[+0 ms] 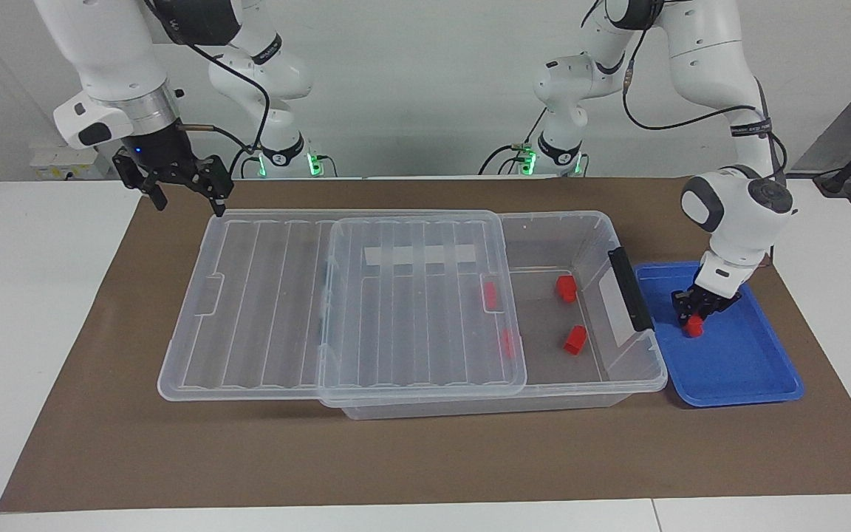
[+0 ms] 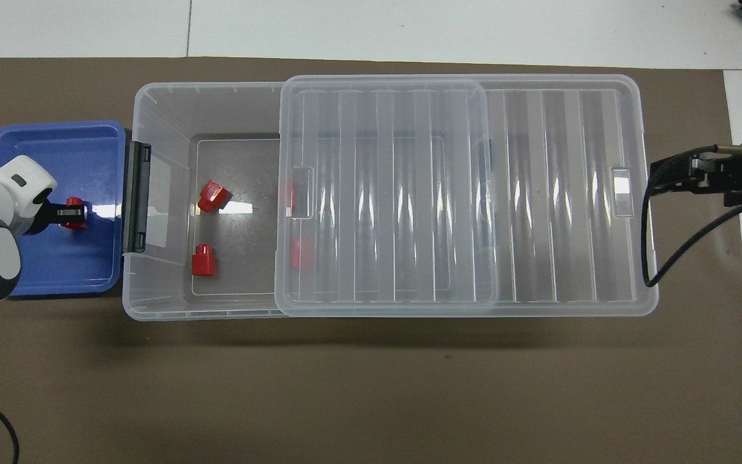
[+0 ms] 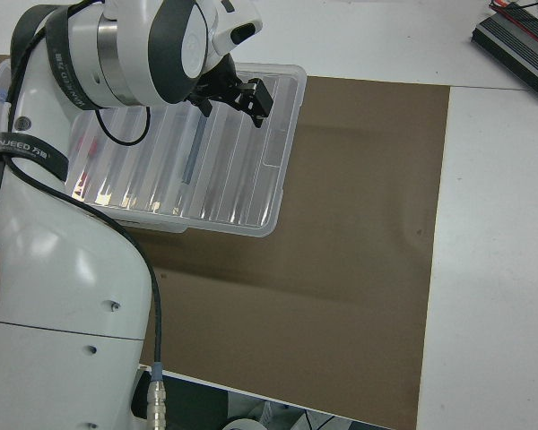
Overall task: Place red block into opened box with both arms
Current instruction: 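Grasp the red block with the left gripper while the right gripper withdraws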
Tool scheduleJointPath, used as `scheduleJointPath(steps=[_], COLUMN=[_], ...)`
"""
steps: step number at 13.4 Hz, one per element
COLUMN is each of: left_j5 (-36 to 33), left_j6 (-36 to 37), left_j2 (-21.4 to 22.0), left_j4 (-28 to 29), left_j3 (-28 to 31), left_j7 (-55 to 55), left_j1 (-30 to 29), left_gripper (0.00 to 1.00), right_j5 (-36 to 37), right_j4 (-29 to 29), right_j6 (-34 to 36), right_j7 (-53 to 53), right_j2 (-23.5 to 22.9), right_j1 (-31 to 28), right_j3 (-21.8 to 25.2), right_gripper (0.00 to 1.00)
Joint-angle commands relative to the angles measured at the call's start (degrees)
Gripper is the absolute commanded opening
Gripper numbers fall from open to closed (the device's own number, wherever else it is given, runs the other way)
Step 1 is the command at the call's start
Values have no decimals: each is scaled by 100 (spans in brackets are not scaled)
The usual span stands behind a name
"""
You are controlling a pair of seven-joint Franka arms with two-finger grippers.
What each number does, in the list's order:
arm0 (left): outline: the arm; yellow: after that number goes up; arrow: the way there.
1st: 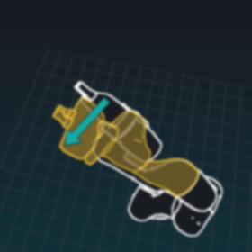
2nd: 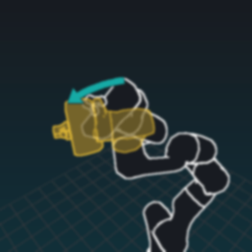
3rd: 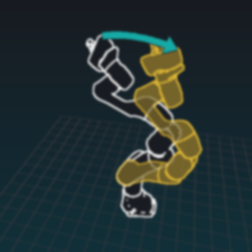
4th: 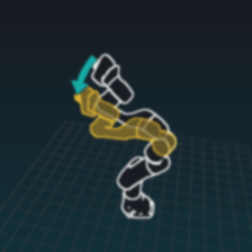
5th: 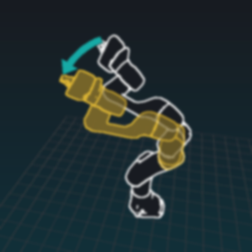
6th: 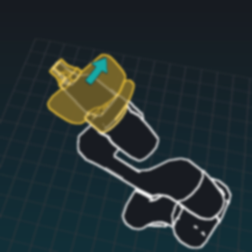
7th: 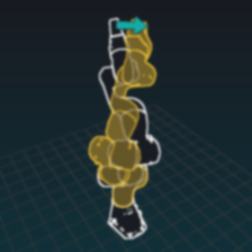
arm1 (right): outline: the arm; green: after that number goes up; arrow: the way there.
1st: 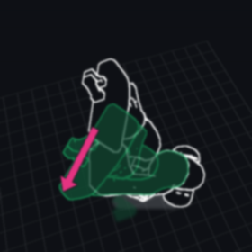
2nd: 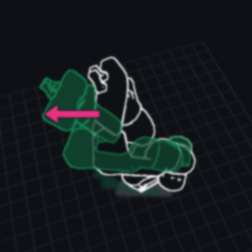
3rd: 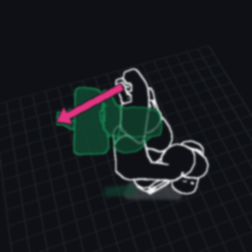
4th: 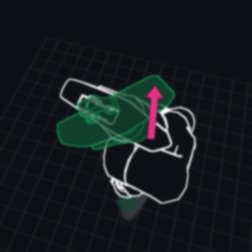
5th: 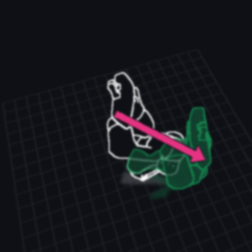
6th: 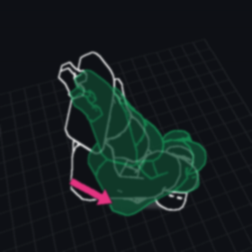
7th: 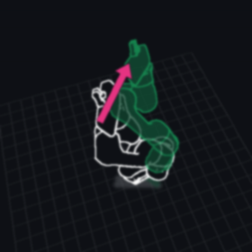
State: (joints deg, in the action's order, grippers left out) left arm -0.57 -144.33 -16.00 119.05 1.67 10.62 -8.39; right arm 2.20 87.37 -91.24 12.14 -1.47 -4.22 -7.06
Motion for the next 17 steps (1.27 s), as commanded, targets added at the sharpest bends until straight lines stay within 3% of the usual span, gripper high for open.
scheduleJointPath(steps=[1,4,6,9,11,14,17], left_j5=[92,101,101,127,424,610,541], left_j6=[62,1261,2473,4092,4885,4915,4354], left_j2=[71,316,466,580,607,923,950], left_j4=[40,-511,-1196,-2269,-2815,-2879,-2678], left_j3=[-26,-35,-35,-87,-210,-491,-501], left_j7=[177,159,159,2,-681,-2085,-3581], left_j1=[-49,-31,-22,39,74,354,1284], left_gripper=[0,0,0,0,0,0,0], right_j5=[-89,-88,-53,-36,-36,-44,-106], right_j4=[-18,-27,-10,52,96,113,306], right_j6=[18,150,168,212,212,212,133], right_j7=[69,52,43,17,-123,-247,-247], right_j2=[-20,7,59,112,121,121,191], right_j1=[-27,-9,9,386,396,325,273], right_j3=[-41,-32,-23,363,381,381,381], right_gripper=[100,100,100,100,100,100,100])
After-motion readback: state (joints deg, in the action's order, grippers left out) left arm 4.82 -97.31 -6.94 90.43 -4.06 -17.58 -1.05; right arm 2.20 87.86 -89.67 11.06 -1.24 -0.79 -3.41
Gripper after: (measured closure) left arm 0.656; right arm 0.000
